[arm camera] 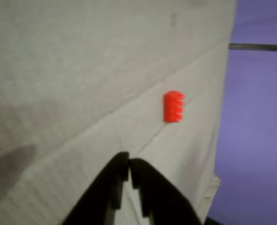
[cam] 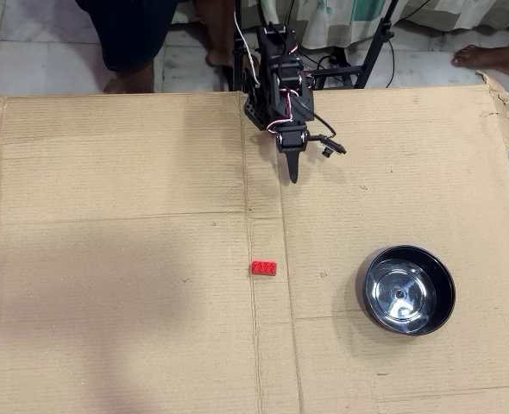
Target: Grasp a lego block and put it in the bin.
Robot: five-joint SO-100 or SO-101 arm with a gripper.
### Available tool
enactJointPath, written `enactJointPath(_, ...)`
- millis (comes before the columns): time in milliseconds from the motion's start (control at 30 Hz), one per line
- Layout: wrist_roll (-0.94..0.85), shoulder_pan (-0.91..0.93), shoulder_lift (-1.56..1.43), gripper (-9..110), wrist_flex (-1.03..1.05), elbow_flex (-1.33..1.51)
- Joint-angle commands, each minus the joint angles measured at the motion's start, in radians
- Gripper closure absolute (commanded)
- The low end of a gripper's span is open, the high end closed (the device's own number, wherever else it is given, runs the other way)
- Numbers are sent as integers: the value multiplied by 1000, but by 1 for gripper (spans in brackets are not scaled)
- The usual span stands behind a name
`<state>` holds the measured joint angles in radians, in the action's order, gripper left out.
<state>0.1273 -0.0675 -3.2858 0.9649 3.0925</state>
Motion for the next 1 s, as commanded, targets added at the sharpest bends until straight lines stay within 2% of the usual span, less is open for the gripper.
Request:
enactJointPath(0, 86, -8, 91, 101, -6, -124)
enactJointPath(300, 408, -14, 569, 101, 6, -560)
enactJointPath(400, 446, -9, 726, 101, 12, -726)
enactJointPath(667, 150, 49, 1086, 101, 84, -1244)
enactJointPath(833, -152, 54, 1270, 101, 86, -1493)
enactJointPath(967, -224, 57, 1397, 101, 106, -1591)
